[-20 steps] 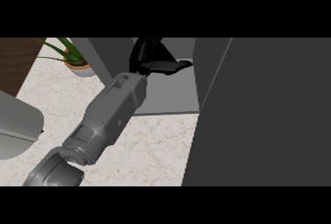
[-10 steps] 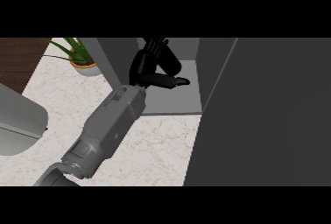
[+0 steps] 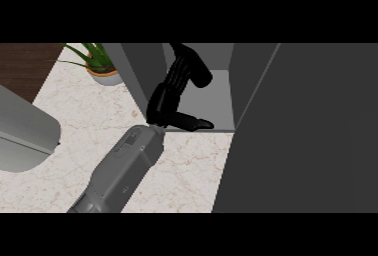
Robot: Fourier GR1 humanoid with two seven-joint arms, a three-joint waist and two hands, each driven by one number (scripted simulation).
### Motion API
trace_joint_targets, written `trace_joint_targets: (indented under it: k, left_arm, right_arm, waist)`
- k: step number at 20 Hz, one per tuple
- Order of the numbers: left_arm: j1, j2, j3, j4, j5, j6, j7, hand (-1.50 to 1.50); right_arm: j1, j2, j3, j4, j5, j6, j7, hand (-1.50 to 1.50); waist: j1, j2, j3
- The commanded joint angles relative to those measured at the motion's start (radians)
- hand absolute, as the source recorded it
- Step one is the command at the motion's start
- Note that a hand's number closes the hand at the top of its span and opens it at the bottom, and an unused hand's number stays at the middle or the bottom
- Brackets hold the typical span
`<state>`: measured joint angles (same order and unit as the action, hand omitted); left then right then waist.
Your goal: Pick up the wine, place it into the cabinet and close the cabinet
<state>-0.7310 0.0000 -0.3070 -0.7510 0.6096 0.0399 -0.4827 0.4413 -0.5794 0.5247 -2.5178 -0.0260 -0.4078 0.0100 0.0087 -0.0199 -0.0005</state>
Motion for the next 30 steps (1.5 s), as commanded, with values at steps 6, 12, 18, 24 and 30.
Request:
trace_joint_targets:
  k: [6,12,18,24,30]
  left_arm:
    - [0.265,0.067,-0.079,-0.353,-0.004,0.04,0.102,-1.5]
    - [0.475,0.108,-0.119,-0.578,0.0,0.054,0.12,-1.5]
    - [0.607,0.185,-0.093,-0.689,0.03,-0.016,0.097,-1.5]
    - [0.694,0.295,-0.017,-0.722,0.052,-0.106,0.039,-1.5]
    - [0.745,0.392,0.08,-0.751,0.088,-0.161,0.025,-1.5]
  right_arm:
    - [0.072,-0.057,-0.052,-0.247,-0.077,0.012,0.091,-1.5]
    - [0.075,-0.073,-0.036,-0.253,-0.021,0.016,0.102,-1.5]
    - [0.086,-0.139,-0.031,-0.27,-0.069,0.096,0.097,-1.5]
    - [0.034,-0.159,0.069,-0.198,-0.098,0.206,0.068,-1.5]
    - [0.052,-0.241,0.144,-0.238,-0.066,0.324,0.014,1.5]
  waist:
    - [-0.001,0.006,0.001]
    - [-0.006,0.009,0.0]
    - [-0.014,0.011,0.0]
    - [0.001,0.014,-0.001]
    - [-0.008,0.012,-0.001]
